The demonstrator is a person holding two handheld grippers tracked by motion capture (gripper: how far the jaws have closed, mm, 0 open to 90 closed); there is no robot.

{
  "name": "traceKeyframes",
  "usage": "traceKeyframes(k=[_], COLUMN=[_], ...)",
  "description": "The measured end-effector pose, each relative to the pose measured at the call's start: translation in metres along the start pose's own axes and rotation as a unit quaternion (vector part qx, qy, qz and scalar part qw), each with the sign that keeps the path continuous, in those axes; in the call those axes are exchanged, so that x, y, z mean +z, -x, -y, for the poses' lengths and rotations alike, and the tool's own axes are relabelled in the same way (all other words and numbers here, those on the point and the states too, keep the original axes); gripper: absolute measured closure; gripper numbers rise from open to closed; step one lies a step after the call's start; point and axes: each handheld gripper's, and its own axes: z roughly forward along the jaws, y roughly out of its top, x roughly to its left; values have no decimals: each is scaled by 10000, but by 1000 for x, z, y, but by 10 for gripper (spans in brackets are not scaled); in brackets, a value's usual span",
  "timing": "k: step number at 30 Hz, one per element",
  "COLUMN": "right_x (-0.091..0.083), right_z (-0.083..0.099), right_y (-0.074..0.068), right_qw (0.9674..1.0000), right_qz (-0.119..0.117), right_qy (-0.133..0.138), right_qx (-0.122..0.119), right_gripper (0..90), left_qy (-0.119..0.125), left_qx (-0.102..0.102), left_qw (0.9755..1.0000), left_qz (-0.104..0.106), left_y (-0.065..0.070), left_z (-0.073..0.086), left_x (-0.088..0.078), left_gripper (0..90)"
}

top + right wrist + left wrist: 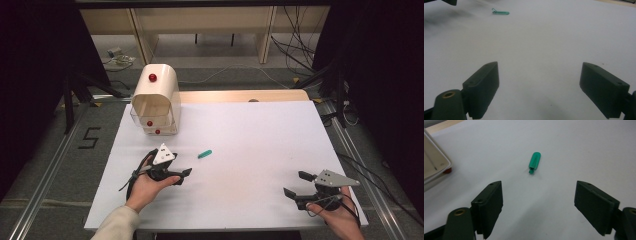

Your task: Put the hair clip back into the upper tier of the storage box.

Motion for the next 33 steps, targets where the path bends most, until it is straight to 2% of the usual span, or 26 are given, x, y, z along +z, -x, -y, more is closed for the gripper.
traceKeyframes(k=[2,7,9,10,11,15,16,18,22,26,27,31,32,33], right_x=[0,1,0,0,0,0,0,0,0,0,0,0,0,0], right_z=[0,0,0,0,0,0,0,0,1,1,1,1,1,1], right_y=[0,0,0,0,0,0,0,0,0,1,1,1,1,0], right_qw=[10000,10000,10000,10000,10000,10000,10000,10000,10000,10000,10000,10000,10000,10000], right_qz=[-10,-9,-5,-2,-1,-4,-4,-5,-4,-3,-15,-27,-31,-21], right_qy=[23,12,3,1,1,5,5,7,8,5,24,15,12,-6], right_qx=[-7,-14,-13,-2,-1,-8,-10,-12,-15,-18,-18,-9,-1,-9], right_gripper=[168,168,169,169,169,169,169,169,168,168,169,168,168,168], left_qy=[2,-19,-74,-168,-191,-218,-317,-344,-351,-425,-498,-478,-607,-607], left_qx=[-27,90,98,210,235,209,264,286,298,362,356,278,291,291], left_qw=[10000,9999,9999,9996,9995,9995,9991,9989,9989,9984,9980,9983,9976,9976], left_qz=[48,96,115,101,89,67,78,102,85,111,127,204,176,176], left_y=[-1,-4,-4,-6,-6,-8,-9,-11,-14,-16,-17,-16,-16,-16], left_z=[-3,-16,-18,-21,-22,-26,-27,-29,-32,-30,-29,-29,-28,-28], left_x=[6,25,28,36,40,51,58,64,73,77,78,78,78,78], left_gripper=[262,322,354,369,380,423,429,468,548,586,601,643,656,666])
